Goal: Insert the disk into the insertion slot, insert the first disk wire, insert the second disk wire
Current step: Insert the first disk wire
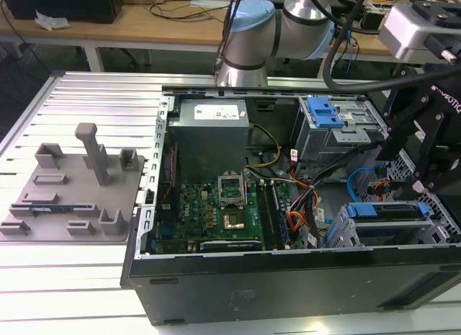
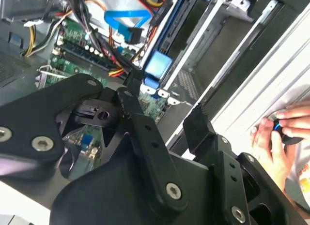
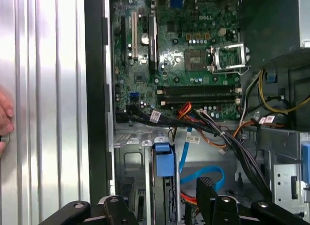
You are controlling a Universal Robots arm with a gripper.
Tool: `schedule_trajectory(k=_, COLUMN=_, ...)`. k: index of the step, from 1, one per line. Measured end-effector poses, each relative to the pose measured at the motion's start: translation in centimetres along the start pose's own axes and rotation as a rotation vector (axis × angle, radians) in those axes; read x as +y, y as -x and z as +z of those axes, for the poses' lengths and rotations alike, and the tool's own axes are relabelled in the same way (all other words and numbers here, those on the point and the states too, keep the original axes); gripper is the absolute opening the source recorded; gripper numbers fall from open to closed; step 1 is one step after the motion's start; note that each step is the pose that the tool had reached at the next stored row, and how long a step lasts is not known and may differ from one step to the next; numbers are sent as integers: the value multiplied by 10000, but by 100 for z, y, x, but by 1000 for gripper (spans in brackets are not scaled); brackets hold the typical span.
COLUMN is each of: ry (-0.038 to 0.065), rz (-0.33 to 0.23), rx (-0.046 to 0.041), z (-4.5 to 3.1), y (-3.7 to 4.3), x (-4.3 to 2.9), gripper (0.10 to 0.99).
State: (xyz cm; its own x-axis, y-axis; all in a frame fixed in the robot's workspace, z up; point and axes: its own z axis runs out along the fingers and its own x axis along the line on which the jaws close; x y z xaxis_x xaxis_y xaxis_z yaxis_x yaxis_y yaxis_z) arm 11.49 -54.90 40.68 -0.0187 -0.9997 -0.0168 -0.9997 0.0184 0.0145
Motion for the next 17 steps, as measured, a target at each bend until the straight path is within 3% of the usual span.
schedule_trajectory(k=5, ry=-555, rz=102, rx=-14, z=1, y=0, x=0, gripper=620)
schedule_trajectory(k=10, ry=-1027, rz=229, rx=-25, z=3, y=0, x=-1, gripper=620)
schedule_trajectory(k=17, ry=-1523, rz=419, rx=-32, z=16, y=0, x=-1, gripper=620)
